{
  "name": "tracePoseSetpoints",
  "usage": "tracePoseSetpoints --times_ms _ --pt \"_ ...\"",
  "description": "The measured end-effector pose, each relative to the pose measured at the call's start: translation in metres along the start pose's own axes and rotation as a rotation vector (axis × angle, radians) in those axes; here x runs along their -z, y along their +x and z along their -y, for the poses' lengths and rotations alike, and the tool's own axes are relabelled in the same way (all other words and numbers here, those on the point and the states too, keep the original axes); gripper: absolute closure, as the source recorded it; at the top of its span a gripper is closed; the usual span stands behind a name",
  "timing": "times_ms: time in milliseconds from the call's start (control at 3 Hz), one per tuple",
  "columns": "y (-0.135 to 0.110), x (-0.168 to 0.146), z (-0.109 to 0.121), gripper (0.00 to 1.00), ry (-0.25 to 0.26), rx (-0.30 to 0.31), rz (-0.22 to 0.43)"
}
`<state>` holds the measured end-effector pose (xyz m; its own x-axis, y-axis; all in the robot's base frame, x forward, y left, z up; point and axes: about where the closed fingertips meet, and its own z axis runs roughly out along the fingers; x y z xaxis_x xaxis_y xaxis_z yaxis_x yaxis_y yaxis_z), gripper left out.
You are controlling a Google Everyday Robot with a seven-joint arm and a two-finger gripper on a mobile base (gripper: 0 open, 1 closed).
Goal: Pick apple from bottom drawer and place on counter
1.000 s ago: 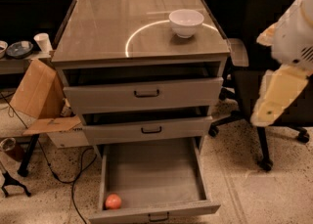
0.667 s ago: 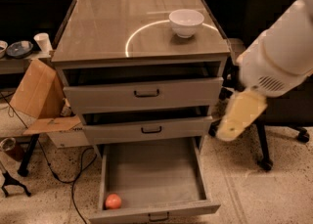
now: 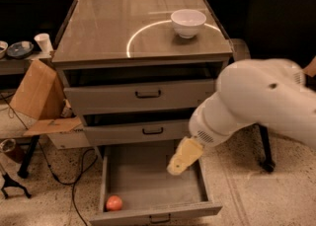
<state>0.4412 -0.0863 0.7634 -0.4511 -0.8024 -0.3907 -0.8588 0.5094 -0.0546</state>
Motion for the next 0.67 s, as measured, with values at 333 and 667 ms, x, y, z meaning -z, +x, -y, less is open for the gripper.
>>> tracePoseSetpoints --times_ms 333,667 --pt "0.011 -0.080 -0.023 0.00 -0.071 -0.029 0.038" --pt "0.001 -0.149 -0.033 0.00 -0.104 -0.044 0.102"
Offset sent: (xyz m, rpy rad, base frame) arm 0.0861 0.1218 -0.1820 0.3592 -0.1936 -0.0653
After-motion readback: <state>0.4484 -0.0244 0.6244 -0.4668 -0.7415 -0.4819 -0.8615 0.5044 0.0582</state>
